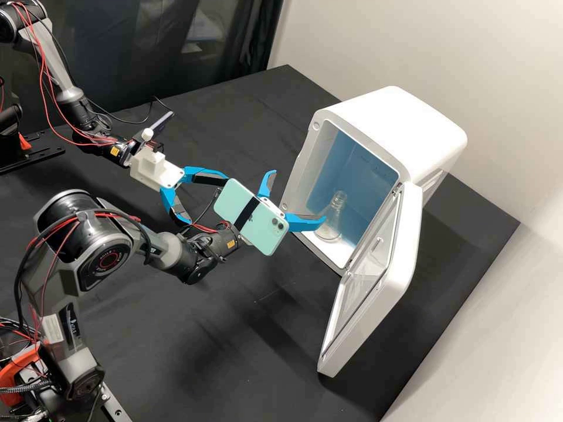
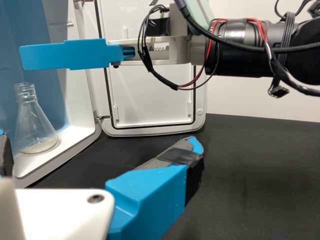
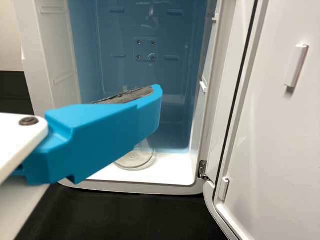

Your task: Take the flask out of the incubator

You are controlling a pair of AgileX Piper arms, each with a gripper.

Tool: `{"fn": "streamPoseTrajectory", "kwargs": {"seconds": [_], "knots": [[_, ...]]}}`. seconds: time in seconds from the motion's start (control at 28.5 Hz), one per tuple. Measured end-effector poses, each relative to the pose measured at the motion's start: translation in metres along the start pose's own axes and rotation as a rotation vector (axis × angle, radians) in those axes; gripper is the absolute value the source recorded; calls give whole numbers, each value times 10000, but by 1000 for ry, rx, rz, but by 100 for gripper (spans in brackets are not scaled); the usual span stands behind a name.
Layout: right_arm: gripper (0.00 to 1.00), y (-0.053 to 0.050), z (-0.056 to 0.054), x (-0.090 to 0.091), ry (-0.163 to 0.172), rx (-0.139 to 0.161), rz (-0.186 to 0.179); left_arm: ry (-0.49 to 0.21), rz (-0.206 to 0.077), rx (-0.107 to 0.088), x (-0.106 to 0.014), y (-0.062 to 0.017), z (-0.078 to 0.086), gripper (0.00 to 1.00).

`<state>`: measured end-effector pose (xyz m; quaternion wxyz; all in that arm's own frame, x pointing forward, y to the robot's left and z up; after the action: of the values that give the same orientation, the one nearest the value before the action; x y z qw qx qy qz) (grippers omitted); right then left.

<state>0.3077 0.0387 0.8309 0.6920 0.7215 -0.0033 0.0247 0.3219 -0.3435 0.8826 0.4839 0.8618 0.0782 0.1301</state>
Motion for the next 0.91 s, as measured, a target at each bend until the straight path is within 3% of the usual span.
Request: {"fn": "streamPoseTrajectory", "kwargs": {"seconds": [0.46,0.67,0.91], "knots": [[100,-4,4,2,0,4,0,2,0,0,-1,2,-7,100],[100,-89,97,94,-21,2,-19,19,4,3,-7,18,-82,100],[100,-128,165,192,-41,3,-12,33,6,8,-15,33,-154,100]]}}
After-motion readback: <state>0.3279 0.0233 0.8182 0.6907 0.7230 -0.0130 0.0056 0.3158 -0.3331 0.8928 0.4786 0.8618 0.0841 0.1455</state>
